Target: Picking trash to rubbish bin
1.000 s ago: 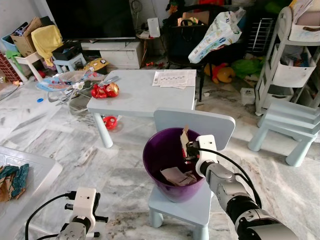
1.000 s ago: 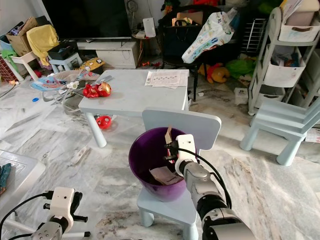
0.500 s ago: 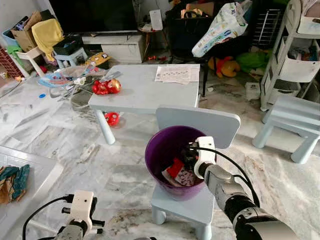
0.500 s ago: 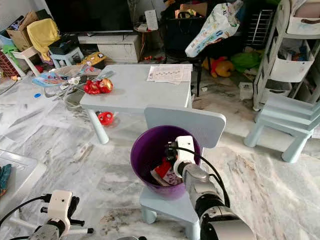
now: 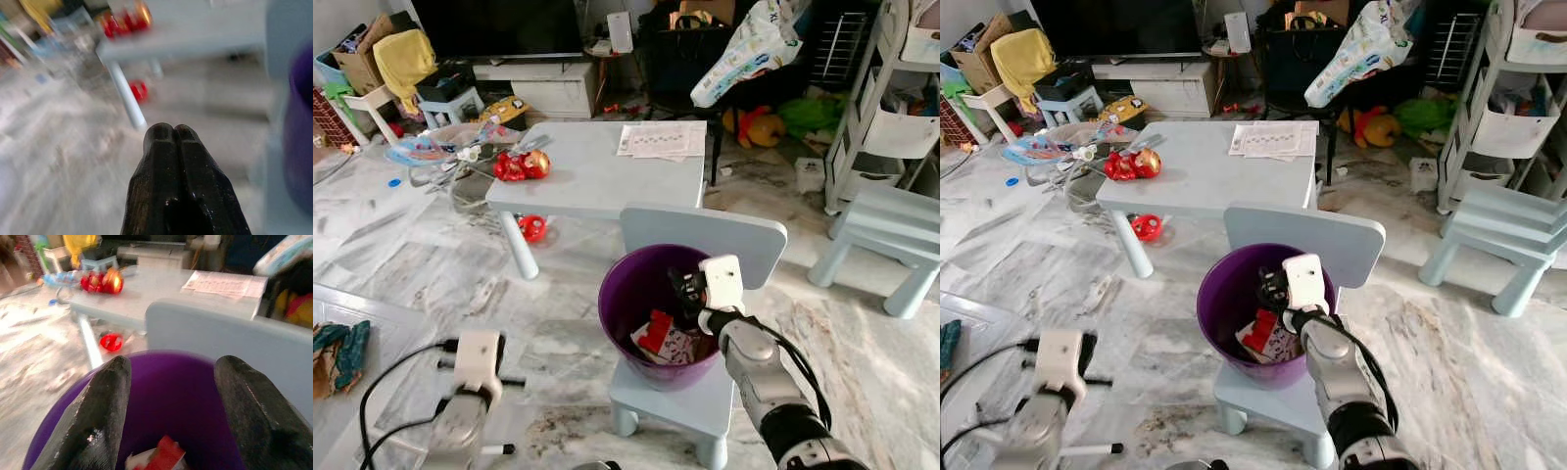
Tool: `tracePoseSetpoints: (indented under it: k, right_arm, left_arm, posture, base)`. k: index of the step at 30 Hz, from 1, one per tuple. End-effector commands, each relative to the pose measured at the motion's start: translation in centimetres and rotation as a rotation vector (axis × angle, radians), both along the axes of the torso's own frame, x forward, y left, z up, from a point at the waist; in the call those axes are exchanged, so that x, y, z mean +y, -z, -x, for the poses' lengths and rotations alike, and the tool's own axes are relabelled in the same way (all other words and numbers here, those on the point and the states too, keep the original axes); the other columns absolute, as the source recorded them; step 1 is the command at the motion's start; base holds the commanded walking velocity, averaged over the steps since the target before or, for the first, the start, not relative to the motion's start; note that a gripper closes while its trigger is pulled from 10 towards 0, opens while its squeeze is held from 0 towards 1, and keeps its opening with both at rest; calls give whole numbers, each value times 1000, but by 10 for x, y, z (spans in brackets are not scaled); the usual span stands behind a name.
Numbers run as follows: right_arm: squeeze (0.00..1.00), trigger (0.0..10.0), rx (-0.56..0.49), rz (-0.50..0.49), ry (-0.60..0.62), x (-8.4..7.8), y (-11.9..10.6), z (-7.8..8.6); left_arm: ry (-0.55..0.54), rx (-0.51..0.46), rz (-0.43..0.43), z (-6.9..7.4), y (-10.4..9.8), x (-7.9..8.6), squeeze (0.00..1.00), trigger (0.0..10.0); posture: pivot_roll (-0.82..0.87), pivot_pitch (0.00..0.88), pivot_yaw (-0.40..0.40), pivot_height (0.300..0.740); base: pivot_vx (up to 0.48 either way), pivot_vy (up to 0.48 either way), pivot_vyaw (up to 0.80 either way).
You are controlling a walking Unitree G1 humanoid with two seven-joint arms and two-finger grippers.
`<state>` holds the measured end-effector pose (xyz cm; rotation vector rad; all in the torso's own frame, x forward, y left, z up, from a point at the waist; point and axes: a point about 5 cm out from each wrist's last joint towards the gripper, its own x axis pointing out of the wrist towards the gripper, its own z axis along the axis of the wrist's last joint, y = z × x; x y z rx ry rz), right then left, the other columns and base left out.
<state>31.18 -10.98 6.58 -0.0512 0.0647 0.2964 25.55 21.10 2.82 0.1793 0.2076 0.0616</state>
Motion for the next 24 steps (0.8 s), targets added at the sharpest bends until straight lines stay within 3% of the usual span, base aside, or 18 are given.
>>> tracePoseSetpoints:
  k: [1,7,10,13,16,24]
  right_arm:
    - [1000,10000,-94,-10,28,-2,-22,-3]
    - [1000,10000,-231,-4,52,-5,-59,-4]
    - [1000,10000,-259,5,50,-5,-67,-4]
    - [1000,10000,-323,16,38,-5,-89,-4]
    - [1000,10000,-330,21,45,-6,-93,-3]
    - [1000,10000,-293,64,30,-4,-87,7]
  left_arm:
    - [-28,-97,-27,-15,-26,-5,0,10000]
    - [3,-261,4,-38,-71,-29,0,10000]
    - [-1,-279,12,-40,-77,-32,0,10000]
    - [-13,-351,5,-43,-98,-37,0,10000]
    - [-31,-372,-8,-43,-102,-36,0,10000]
    - [-154,-440,-82,-44,-125,-27,0,10000]
  posture:
    - [24,62,98,740]
    - [3,41,87,740]
    - [0,36,86,740]
    - [-4,27,82,740]
    - [-6,25,80,740]
    - [-8,30,73,740]
  base:
    - [0,0,0]
    - [0,0,0]
    - [0,0,0]
    - [0,0,0]
    - [0,0,0]
    - [0,0,800]
